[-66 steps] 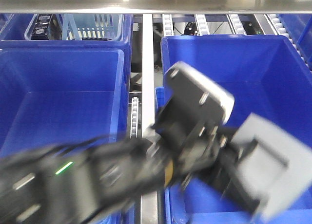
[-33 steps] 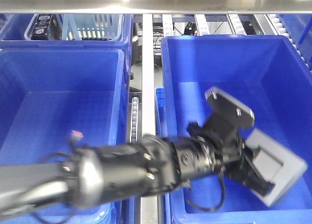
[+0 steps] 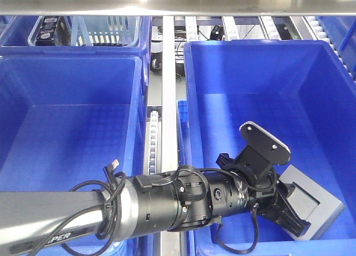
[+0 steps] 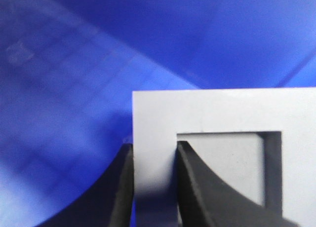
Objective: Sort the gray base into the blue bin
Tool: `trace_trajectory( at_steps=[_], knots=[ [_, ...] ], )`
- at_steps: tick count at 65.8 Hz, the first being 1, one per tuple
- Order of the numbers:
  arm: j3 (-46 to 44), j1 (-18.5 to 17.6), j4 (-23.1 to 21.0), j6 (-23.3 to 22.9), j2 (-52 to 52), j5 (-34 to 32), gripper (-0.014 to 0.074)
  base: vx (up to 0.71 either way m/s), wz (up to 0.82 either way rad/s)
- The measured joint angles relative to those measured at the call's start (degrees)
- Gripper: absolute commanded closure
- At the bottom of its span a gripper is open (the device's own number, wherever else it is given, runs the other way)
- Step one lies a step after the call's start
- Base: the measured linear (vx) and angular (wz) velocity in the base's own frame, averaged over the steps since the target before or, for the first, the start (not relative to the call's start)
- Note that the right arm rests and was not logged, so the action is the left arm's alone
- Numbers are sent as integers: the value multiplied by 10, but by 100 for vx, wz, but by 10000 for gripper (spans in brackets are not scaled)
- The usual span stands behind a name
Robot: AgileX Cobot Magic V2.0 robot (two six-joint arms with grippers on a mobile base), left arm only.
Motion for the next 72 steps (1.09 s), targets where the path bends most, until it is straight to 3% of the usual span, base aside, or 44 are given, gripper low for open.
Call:
trace_trajectory(
  at_steps=[19,41,52,60,65,72],
  knots=[
    [-1,0,0,0,-1,-12,232,0,0],
    [-1,0,0,-1,-3,-14,218,0,0],
    [-1,0,0,-1,-37,2,288,0,0],
    [-1,-9,0,0,-88,52,455,0,0],
    [1,-19,3,8,-120,74,605,0,0],
    [29,-31,10,32,-179,76,604,0,0]
  ],
)
